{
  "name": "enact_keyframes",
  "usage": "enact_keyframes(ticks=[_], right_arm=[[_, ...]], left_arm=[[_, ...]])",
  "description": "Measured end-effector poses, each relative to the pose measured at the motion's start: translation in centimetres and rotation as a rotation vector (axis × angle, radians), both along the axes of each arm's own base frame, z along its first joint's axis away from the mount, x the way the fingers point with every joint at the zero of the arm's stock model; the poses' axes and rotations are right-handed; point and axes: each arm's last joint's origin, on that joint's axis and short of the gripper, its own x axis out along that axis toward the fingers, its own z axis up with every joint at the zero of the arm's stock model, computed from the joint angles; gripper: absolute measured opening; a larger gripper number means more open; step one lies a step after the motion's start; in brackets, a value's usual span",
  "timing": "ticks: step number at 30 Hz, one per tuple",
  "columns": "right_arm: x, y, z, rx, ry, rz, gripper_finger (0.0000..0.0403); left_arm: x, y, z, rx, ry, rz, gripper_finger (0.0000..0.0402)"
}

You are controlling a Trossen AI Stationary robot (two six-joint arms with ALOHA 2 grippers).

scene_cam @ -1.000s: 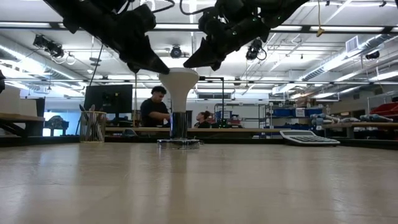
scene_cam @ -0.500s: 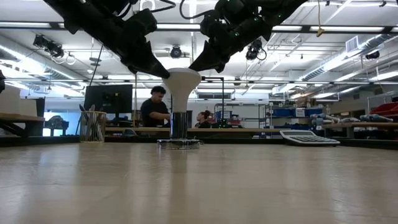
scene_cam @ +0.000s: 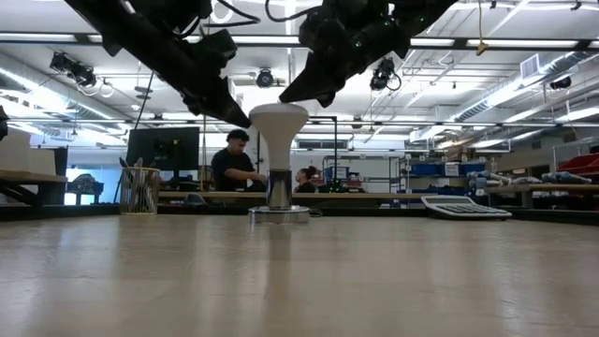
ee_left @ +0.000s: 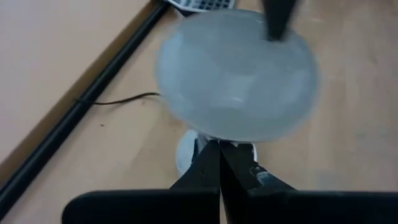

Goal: Screw lightbulb
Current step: Insert the white lightbulb into the silver lamp

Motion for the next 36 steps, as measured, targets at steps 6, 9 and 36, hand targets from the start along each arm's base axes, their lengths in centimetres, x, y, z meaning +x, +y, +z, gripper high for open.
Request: enact_keyframes(ticks=[6, 9, 36], right_arm=[[0.1, 0.0, 0.1, 0.002, -0.021, 0.011, 0.0007], [0.0, -0.2, 0.3, -0.01, -0.039, -0.005, 0.0007], [0.3, -3.2, -0.3, -0.062, -0.077, -0.122, 0.0007]], left_arm=[[-0.1, 0.9, 0.1, -0.002, -0.01, 0.024, 0.0], [-0.2, 0.9, 0.1, -0.001, 0.0, 0.025, 0.0], [1.2, -1.3, 0.3, -0.125, -0.116, -0.19, 0.0]])
